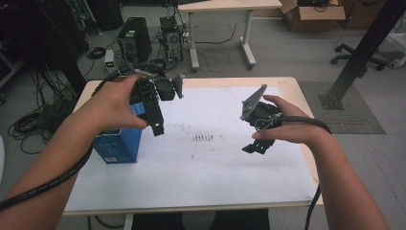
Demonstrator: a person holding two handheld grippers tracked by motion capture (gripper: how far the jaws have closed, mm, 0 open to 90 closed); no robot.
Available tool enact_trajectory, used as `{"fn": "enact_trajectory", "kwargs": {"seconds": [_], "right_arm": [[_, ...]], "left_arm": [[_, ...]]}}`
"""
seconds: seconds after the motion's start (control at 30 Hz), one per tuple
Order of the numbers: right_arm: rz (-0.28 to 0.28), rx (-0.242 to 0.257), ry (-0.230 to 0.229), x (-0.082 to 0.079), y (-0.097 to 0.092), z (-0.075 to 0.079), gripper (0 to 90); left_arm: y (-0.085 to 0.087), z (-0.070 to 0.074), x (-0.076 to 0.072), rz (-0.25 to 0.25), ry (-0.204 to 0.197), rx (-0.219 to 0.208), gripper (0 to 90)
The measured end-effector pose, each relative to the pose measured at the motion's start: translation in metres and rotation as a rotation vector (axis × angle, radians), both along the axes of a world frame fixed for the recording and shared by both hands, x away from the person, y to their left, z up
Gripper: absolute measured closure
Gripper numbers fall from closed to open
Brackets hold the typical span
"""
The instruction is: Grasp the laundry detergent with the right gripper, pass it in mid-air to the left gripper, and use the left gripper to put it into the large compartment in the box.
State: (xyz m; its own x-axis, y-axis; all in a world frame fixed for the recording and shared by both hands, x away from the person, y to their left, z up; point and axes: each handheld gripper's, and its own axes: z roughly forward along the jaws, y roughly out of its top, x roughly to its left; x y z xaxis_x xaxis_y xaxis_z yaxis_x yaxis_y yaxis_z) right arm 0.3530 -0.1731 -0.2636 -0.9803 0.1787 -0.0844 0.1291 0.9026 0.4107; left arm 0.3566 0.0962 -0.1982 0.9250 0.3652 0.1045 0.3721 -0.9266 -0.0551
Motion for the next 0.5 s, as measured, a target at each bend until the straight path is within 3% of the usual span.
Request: {"fn": "enact_trajectory", "kwargs": {"seconds": [0.23, 0.4, 0.5], "right_arm": [[0.014, -0.032, 0.006, -0.003, 0.0, 0.003, 3.1], [0.036, -0.055, 0.016, -0.003, 0.0, 0.006, 3.2], [0.041, -0.093, 0.02, -0.001, 0.0, 0.005, 3.3]], "left_arm": [[-0.012, -0.012, -0.01, -0.159, 0.078, 0.009, 0.2], [-0.014, -0.017, -0.011, -0.233, 0.093, -0.017, 0.2], [-0.011, -0.025, -0.007, -0.27, 0.089, 0.0, 0.2]]}}
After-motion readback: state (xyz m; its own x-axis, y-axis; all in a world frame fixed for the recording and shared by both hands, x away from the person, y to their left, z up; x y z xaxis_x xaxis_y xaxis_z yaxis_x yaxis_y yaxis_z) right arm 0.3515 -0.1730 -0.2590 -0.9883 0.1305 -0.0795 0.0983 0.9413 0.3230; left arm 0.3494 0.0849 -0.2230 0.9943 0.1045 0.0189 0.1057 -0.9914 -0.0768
